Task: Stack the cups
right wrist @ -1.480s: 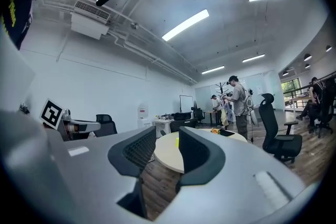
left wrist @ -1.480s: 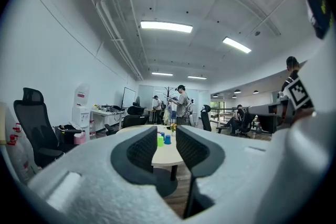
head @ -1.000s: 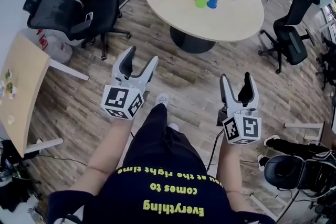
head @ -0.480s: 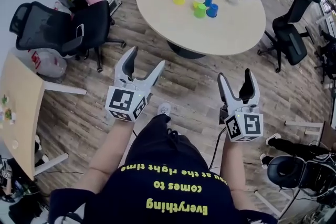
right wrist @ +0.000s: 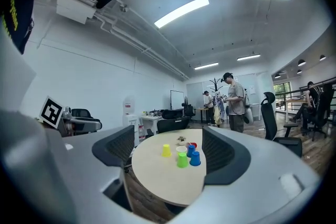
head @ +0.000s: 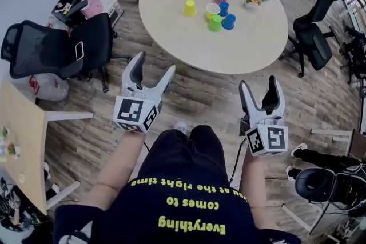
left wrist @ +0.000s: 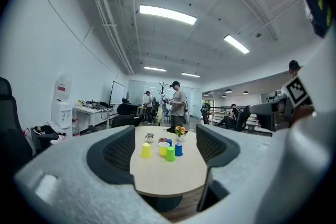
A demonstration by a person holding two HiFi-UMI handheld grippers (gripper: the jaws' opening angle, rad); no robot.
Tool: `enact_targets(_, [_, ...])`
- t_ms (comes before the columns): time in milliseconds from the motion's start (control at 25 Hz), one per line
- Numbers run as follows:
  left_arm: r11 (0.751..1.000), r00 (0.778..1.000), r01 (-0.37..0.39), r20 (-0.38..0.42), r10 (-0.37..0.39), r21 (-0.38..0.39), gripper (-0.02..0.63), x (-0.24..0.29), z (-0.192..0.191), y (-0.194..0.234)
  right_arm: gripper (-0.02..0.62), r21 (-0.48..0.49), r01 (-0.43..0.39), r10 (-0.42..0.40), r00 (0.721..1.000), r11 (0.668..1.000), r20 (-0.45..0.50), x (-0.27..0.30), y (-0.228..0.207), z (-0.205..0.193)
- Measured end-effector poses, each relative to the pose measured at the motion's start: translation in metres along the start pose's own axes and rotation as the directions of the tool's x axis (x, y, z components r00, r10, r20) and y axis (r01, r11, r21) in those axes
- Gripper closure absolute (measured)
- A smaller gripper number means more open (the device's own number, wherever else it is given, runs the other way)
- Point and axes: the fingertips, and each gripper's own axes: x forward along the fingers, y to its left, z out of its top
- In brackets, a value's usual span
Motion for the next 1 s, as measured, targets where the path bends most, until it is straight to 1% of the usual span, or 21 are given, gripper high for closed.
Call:
enact_targets(200, [1.0,1.0,-0.013,-0.01,0.013,-0.009,0.239,0.032,-0.003,0.013,0.198,0.011,-0.019,0.019,1.0,1.0,-0.018,0.038,-0.014,-0.005])
enact_targets(280, [1.0,1.0,-0.027,-0.011,0.027,-0.007,0.239,0.047,-0.005,0.02,0.198,0.021,-0.032,0.032,0.999,0.999,-0.012,0.058,-0.021,-0.007])
enact_targets(440, [0.998,0.998,-0.064,-0.01,0.064,-0.001,0.239,0.081,-0.004,0.034,0.196,0.024,-0.092,0.093,0.996,0.995,-0.016,0.106,-0.032,-0.01])
enact_targets(520, [0.996,0.996,-0.091,-0.007,0.091,-0.002,0.239,0.102,0.0,0.04,0.196,0.023,-0.125,0.126,0.992,0.992,-0.022,0.132,-0.045,-0.009])
enact_targets(680, [0.992,0.992,-0.128,0.0,0.128,0.01,0.239,0.148,0.008,0.044,0.193,0.016,-0.172,0.173,0.985,0.985,-0.012,0.181,-0.076,0.006])
enact_targets(760, [0.99,0.99,-0.144,-0.006,0.144,-0.002,0.239,0.17,0.007,0.047,0.193,0.01,-0.195,0.195,0.981,0.981,-0.013,0.202,-0.09,0.009])
enact_targets(880, [0.984,0.984,-0.176,-0.019,0.176,-0.008,0.239,0.197,0.007,0.052,0.193,0.013,-0.222,0.222,0.975,0.975,-0.018,0.23,-0.112,0.013])
enact_targets(1000, [0.979,0.979,-0.205,-0.014,0.205,-0.014,0.239,0.221,0.011,0.055,0.193,0.012,-0.239,0.239,0.971,0.971,-0.027,0.254,-0.133,0.014])
